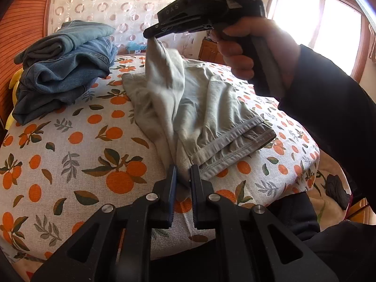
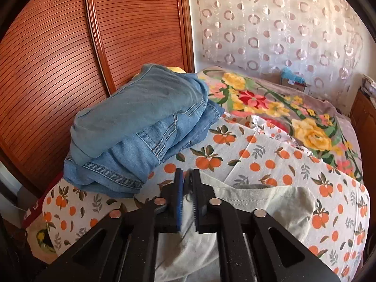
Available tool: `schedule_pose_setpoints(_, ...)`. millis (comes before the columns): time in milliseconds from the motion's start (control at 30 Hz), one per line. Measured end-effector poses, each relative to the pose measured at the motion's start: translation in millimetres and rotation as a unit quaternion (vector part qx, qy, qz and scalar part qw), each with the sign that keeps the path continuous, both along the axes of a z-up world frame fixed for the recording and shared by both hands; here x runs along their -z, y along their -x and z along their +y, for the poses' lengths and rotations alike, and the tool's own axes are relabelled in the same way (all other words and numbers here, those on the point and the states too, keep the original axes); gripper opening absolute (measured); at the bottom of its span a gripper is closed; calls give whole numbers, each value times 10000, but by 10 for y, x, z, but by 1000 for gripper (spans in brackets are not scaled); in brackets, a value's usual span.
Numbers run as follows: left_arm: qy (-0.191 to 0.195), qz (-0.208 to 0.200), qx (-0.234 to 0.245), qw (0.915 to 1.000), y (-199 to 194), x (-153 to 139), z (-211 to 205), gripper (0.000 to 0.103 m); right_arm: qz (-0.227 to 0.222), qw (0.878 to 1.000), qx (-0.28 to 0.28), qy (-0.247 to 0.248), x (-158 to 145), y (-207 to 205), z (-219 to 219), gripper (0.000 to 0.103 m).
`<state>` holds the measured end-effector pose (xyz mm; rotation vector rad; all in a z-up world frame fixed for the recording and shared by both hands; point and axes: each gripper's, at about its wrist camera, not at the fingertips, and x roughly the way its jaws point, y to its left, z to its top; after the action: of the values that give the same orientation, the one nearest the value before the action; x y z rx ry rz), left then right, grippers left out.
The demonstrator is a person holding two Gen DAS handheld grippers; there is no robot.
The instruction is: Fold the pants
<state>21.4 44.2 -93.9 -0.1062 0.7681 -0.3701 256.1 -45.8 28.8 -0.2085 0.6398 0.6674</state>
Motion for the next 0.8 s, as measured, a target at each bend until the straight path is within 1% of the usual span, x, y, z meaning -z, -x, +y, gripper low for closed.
schedule_pose_setpoints(33,2,-1,-9,10000,1,-3,8,11,6,10000,3,-29,-13,4,-56,21)
schedule_pose_setpoints(100,-26,-10,-37,10000,11,-10,9,16,-53,10000,59,-22,-24,43,-113,30)
schedule_pose_setpoints(133,-30,-14,-42,10000,17,-17,22,17,-82,9999,61,-35,-43,101,-164,32)
schedule_pose_setpoints(200,-31,-9,-64,10000,22,-32,38,22,-160,9998,76,-43,-47,214,-287,34)
schedule_pose_setpoints(333,-85,-27,-113,9999,14,-59,26,28,-279,9994,201,51,16,489,-565,35)
schedule_pose_setpoints(533,-185,-38,-141,9997,-38,-113,28,29,-273,9986,452,-24,195,919,-948,35)
schedule_pose_setpoints(567,-198,-29,-138,9997,-47,-116,25,38,-250,9984,513,-64,227,976,-1008,35)
schedule_pose_setpoints(600,-203,-37,-144,9997,-53,-118,21,49,-238,9980,583,-96,264,1038,-1069,35)
schedule_pose_setpoints(800,-229,-73,-195,9995,-94,-146,-4,50,-193,9960,862,-155,441,1426,-1334,35)
